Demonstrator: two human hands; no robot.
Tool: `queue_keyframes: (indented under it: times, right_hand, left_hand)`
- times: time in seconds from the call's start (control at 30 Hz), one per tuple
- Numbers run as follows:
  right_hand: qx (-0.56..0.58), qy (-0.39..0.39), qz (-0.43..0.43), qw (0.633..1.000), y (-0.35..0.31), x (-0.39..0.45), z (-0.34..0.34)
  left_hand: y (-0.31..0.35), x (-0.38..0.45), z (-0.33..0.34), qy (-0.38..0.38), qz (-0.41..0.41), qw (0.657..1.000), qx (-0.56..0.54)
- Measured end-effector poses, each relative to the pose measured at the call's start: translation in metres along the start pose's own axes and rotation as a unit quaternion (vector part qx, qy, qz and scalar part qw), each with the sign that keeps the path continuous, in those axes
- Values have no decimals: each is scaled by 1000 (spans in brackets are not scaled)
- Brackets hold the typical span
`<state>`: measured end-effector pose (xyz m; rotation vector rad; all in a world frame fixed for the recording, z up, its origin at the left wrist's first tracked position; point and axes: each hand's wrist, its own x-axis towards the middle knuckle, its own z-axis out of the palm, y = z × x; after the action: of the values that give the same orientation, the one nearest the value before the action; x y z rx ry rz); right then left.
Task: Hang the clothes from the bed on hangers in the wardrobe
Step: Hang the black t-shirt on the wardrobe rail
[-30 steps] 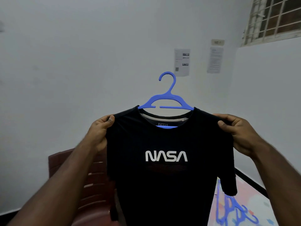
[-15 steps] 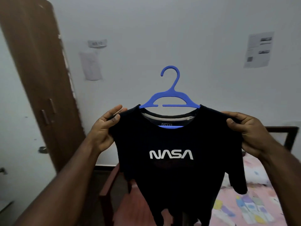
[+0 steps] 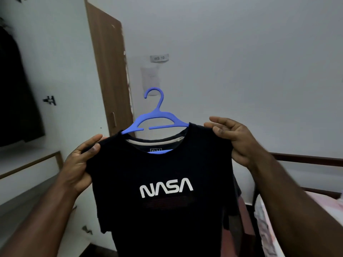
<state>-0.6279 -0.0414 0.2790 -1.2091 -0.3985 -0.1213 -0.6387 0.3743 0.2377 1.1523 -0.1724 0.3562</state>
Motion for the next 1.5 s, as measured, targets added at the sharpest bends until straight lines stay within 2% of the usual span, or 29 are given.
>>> queue_keyframes:
  times: [0.2, 0.5, 0.9, 1.23, 1.5]
  right_hand:
    - [-3, -38, 24, 999, 48, 20, 95]
    - [-9, -118, 36, 992, 89, 54, 216]
    - [38, -198, 34, 979, 154, 151, 331]
    - [83, -258, 27, 962, 195, 249, 405]
    - [91, -298, 41, 949, 235, 300, 469]
  left_hand:
    - [41, -21, -100, 43, -4, 999, 4]
    - [102, -44, -203, 118, 40, 992, 13]
    - [158, -15, -286, 201, 99, 974, 43]
    - [191, 31, -321, 264, 147, 950, 72]
    - [214, 61, -369, 283, 179, 938, 85]
